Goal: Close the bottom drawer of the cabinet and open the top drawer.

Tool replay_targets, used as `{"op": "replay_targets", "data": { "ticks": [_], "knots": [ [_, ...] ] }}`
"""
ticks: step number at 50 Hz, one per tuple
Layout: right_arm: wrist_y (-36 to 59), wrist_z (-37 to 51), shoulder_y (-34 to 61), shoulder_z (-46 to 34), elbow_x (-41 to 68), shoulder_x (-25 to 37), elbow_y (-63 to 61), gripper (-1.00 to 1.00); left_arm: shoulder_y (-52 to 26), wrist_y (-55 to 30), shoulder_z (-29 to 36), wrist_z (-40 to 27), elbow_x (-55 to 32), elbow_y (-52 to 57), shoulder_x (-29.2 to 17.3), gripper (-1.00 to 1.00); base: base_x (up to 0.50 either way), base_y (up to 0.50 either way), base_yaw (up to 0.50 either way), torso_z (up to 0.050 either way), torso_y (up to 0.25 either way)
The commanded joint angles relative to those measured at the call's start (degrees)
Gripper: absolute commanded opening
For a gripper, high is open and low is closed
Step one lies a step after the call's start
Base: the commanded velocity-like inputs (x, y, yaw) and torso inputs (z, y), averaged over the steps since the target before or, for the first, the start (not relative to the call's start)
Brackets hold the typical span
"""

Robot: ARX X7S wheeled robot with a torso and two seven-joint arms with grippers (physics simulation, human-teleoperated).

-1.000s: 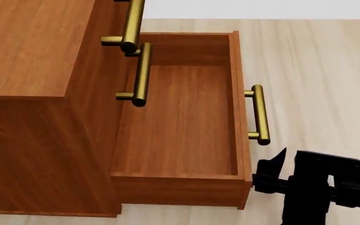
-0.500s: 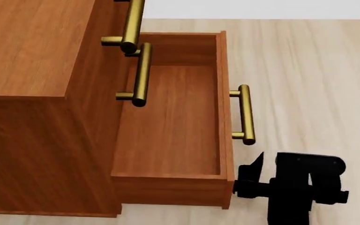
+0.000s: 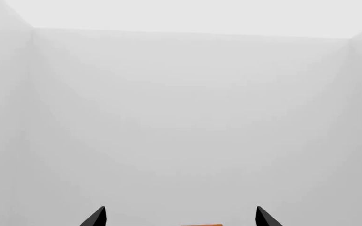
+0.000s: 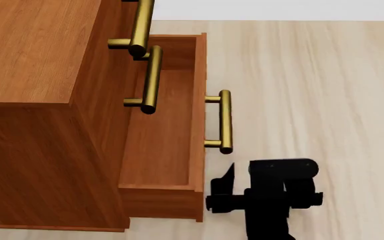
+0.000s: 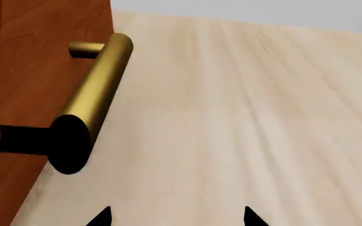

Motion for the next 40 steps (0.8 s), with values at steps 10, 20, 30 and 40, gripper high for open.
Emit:
{"op": "replay_targets", "data": {
  "ticks": [10, 20, 30, 40],
  "knots": [
    [0.2, -4.8, 1.5, -5.0, 1.5, -3.3, 0.4, 1.0, -0.4, -0.1, -0.4, -0.9, -1.4, 0.4, -1.0, 1.0, 0.0, 0.0, 0.0, 0.0, 0.0],
    [1.0, -6.4, 2.1, -6.8, 2.6, -4.4, 0.0, 1.0, -0.6, -0.1, -0.8, -1.5, -2.3, 0.6, -1.6, 1.0, 0.0, 0.0, 0.0, 0.0, 0.0],
    [0.6, -8.7, 3.8, -9.1, 4.0, -6.2, 2.4, 1.0, -0.5, -0.2, -1.5, -2.0, -3.1, 0.9, -2.5, 1.0, 0.0, 0.0, 0.0, 0.0, 0.0],
    [-0.3, -11.2, 7.0, -12.8, 8.0, -7.3, 6.7, 1.0, -0.7, -0.1, -1.6, -2.4, -3.7, 0.9, -3.1, 1.0, 0.0, 0.0, 0.0, 0.0, 0.0]
  ]
}}
